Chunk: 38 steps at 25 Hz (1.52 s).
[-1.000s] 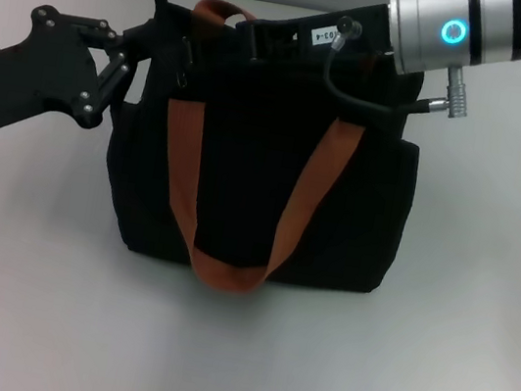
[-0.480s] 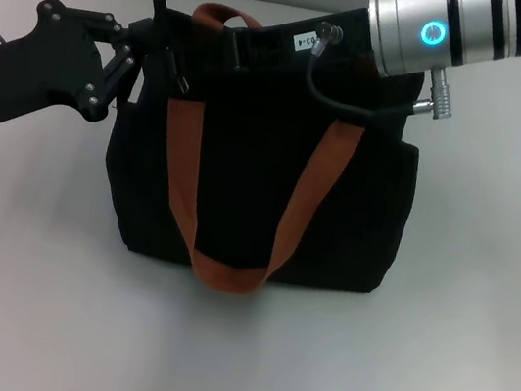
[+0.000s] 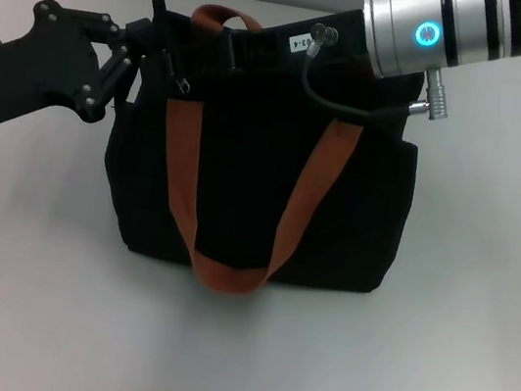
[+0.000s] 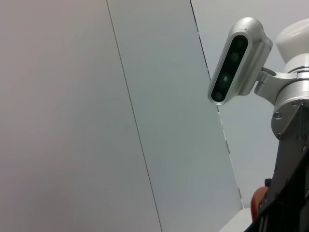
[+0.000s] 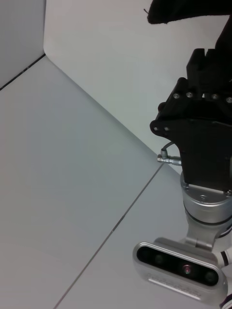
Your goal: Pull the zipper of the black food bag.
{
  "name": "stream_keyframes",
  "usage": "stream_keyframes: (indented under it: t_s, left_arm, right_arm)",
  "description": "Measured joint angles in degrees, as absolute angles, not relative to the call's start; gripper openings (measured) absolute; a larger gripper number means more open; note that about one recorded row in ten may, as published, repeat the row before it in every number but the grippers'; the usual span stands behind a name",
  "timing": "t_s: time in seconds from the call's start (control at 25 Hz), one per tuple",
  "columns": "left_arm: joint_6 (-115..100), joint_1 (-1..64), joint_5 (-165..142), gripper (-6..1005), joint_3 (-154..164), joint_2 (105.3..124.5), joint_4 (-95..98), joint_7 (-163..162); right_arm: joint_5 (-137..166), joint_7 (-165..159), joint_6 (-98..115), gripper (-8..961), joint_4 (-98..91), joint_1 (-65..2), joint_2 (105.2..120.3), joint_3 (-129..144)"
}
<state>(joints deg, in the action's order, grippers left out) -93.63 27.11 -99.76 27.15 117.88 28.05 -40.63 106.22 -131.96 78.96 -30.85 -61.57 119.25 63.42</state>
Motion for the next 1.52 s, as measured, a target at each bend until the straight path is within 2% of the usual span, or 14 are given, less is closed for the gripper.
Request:
stream_keyframes:
  t_s: [0.28, 0.48, 0.72, 1.12, 1.44, 1.52]
  left_arm:
    - [-93.86, 27.04, -99.76, 26, 27.15, 117.99, 28.11, -40.61]
    - [-94.39, 26.90, -99.45, 26, 27.16, 118.02, 28.15, -40.60]
    - [-95.04, 26.89, -99.28, 26, 27.16, 118.04, 28.17, -40.60]
    - [-95.22, 26.93, -99.10, 26, 27.16, 117.99, 28.20, -41.30]
    - [-95.28, 27.63, -99.02, 25, 27.16, 117.89, 28.22, -42.11]
    - [-95.28, 27.80, -98.96, 24, 27.16, 117.87, 28.22, -42.16]
  right_arm:
    - [106.26, -132.24, 78.48, 582, -30.95, -61.40, 119.27, 63.64]
    - [106.26, -132.60, 78.19, 420, -30.95, -61.23, 119.27, 63.98]
    - [106.28, -132.71, 77.57, 423, -30.94, -61.11, 119.27, 64.48]
    - [106.54, -132.81, 77.17, 289, -31.07, -61.08, 119.05, 64.78]
    - [109.43, -134.62, 77.22, 275, -33.34, -61.20, 119.16, 64.87]
    - [109.48, -134.62, 77.39, 232, -33.68, -61.23, 119.18, 64.88]
